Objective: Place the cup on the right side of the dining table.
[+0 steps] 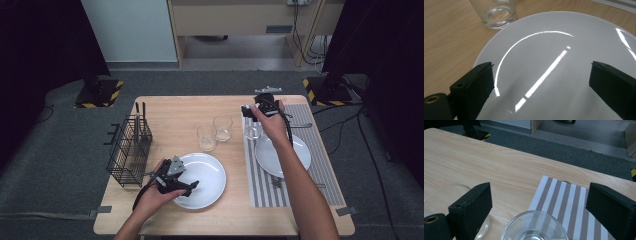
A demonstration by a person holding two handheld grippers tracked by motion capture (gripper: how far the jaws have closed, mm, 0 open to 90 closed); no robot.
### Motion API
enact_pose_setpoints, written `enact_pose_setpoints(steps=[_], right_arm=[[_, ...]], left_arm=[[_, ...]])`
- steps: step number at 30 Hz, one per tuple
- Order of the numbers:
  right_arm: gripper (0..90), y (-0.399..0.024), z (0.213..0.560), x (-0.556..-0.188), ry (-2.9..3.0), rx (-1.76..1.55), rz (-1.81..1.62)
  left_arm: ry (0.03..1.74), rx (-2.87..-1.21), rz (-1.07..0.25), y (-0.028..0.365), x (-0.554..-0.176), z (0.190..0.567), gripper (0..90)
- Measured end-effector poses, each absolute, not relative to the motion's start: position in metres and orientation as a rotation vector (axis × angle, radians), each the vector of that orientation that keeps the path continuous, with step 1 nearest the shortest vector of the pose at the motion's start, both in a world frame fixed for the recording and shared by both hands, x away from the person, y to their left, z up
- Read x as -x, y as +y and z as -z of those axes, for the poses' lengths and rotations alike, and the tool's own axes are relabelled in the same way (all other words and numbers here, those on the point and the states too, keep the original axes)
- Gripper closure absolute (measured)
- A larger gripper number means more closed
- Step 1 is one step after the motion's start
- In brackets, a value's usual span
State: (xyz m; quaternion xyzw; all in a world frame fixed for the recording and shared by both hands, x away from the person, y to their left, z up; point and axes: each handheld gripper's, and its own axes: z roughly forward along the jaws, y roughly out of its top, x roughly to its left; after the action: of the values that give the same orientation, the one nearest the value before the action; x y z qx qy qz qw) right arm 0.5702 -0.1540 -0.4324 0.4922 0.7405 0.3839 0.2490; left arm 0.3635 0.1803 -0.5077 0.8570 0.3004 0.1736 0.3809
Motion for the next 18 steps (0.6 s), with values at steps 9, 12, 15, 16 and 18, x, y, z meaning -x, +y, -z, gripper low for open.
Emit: enact_pose_setpoints(steps=[9,12,15,16,18], right_arm=[[6.7,-0.160,0.432,-0.559,2.003,-1.335,-1.051],[6.5,-0.163,0.432,-0.553,1.998,-1.337,-1.051],[6.0,-0.166,0.432,-0.547,1.987,-1.351,-1.048],[6.0,-0.167,0.432,-0.545,1.983,-1.352,-1.056],[6.0,-0.168,0.432,-0.541,1.977,-1.352,-1.065]], left_arm=[[0.777,-2.194,-0.449,0.181,-0.363,0.510,5.1],[0.778,-2.195,-0.451,0.181,-0.363,0.510,5.0],[0.782,-2.191,-0.443,0.180,-0.363,0.509,5.1],[0.784,-2.189,-0.442,0.180,-0.363,0.509,5.1],[0.783,-2.190,-0.450,0.180,-0.362,0.508,5.0]])
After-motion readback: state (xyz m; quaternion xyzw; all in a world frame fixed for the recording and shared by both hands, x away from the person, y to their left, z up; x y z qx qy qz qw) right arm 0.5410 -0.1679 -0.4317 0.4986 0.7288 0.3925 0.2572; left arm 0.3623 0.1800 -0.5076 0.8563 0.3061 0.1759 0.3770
